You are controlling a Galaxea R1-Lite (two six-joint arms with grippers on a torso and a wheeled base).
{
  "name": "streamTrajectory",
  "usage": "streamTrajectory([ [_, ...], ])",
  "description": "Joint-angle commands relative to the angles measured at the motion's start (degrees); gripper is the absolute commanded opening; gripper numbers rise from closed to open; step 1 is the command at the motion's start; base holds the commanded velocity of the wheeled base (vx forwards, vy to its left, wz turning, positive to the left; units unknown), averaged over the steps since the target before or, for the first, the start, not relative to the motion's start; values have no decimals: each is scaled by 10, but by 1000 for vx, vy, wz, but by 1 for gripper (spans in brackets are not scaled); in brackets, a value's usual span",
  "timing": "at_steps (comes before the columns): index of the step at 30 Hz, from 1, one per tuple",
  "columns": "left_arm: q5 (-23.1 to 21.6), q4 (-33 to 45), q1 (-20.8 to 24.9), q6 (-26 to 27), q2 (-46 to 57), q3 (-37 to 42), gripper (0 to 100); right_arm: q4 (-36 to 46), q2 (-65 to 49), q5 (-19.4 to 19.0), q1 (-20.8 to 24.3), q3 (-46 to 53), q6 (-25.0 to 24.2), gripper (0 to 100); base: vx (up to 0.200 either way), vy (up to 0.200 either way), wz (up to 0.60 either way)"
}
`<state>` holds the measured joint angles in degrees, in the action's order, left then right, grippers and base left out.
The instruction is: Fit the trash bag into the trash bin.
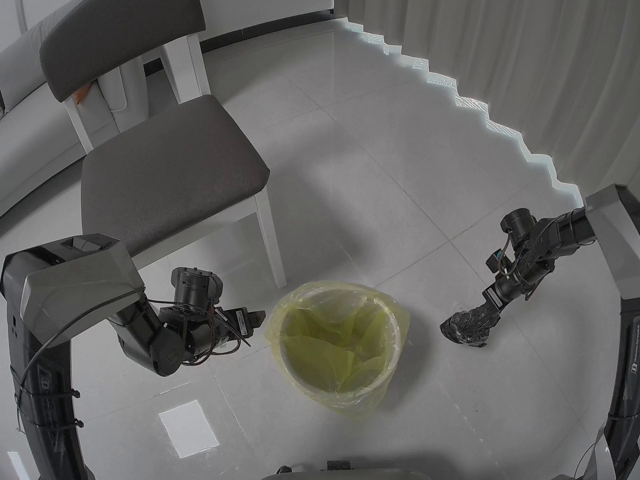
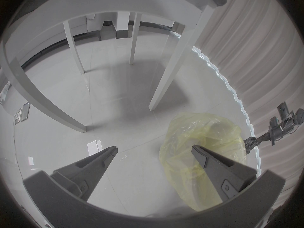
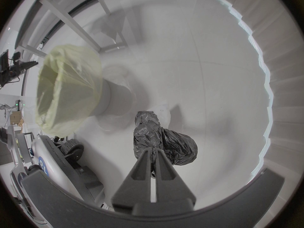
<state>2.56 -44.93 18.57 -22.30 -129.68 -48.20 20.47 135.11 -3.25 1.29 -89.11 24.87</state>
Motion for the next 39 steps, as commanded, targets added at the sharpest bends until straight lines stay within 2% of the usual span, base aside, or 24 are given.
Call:
streamTrajectory([
  [1,1,-20,4,0,39,43,100,1,-127,-4,20,47,-2,0,0,0,0],
  [7,0,-42,-3,0,63,79,100,5,-217,-4,67,62,-3,0,0,0,0],
  [13,2,-78,-4,1,89,120,100,5,-275,1,180,55,-14,0,0,0,0],
  [16,3,-91,-5,2,99,136,100,4,-280,4,239,55,-37,0,0,0,0],
  [21,6,-103,-5,2,103,143,100,-1,-273,5,303,51,-54,0,0,0,0],
  [27,4,-111,-5,1,100,143,100,-3,-230,5,334,33,-55,0,0,0,0],
  [39,2,-123,-12,1,97,144,100,1,-117,4,344,-42,-57,0,0,0,0],
])
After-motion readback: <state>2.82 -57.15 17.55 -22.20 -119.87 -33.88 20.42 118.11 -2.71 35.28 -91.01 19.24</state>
